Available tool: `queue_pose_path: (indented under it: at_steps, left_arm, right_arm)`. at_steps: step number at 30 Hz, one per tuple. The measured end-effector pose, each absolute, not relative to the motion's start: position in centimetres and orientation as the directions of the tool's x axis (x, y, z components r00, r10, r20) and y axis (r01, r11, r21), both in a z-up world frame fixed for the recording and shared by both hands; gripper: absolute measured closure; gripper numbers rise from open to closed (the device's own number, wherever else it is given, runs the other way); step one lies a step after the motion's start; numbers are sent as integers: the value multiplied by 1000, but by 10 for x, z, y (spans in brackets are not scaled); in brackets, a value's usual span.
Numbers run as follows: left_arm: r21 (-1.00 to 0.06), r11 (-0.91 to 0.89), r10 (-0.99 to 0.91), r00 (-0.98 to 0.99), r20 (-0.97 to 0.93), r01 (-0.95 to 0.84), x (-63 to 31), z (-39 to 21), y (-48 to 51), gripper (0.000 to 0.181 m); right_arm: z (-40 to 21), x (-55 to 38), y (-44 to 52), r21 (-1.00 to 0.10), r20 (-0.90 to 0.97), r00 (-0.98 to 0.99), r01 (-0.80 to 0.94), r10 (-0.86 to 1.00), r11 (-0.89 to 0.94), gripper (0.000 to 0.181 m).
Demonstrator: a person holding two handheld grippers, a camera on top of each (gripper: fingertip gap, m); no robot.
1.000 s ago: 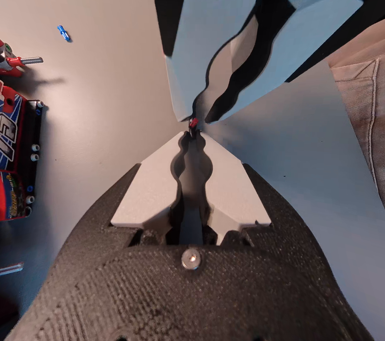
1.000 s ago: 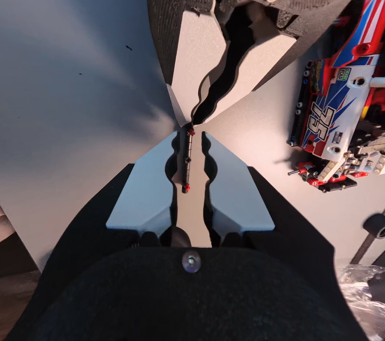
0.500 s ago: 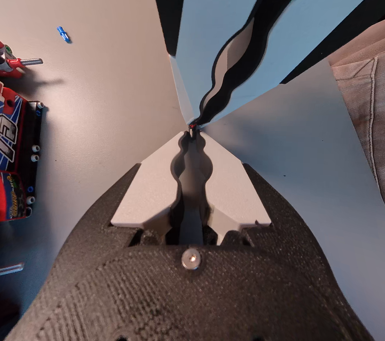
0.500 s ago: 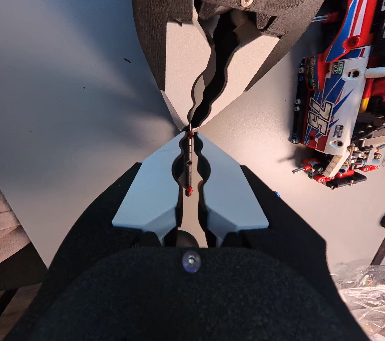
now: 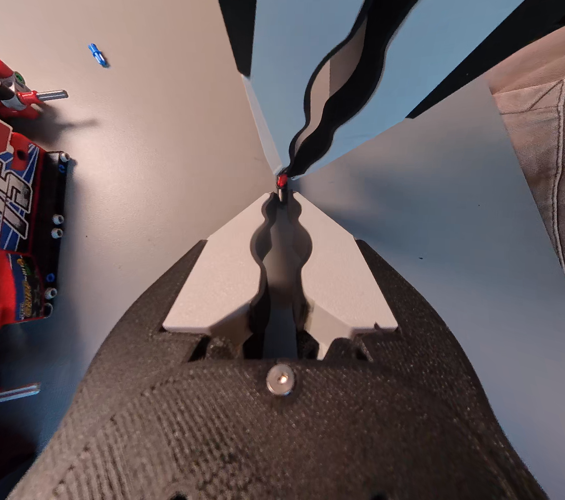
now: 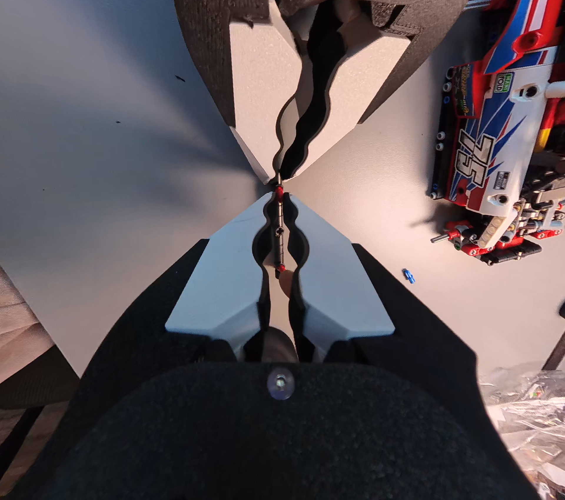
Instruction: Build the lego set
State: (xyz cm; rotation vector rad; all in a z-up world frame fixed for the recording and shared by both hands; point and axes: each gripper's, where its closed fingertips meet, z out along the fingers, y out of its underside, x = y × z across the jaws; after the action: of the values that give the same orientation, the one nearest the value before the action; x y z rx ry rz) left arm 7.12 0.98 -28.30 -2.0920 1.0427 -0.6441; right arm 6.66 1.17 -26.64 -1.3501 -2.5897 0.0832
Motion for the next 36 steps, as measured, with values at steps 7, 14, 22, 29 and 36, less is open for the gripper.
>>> queue_pose_path:
  at_steps: [7,14,22,29,36]
  left_arm:
    - [-767,-423,-823,559,103,-482,71,-283,11,176]
    - [-766,-435,-819,562,117,-474,71,-283,10,176]
    - [-763,-440,-814,570,115,-473,71,-284,11,176]
    - [-766,-417,-827,554,96,-490,75,-284,8,176]
    - [-771,-382,-841,538,60,-510,78,-284,5,176]
  right_arm:
    - [-268,62,12,-87,173,-624,761,762,643,181]
    - [-268,64,12,-103,153,-630,756,761,646,181]
    - [-269,63,14,-111,162,-648,737,744,666,181]
    - [-269,69,10,-122,148,-683,705,715,699,180]
    - [-275,74,0,-156,124,-722,664,681,732,181]
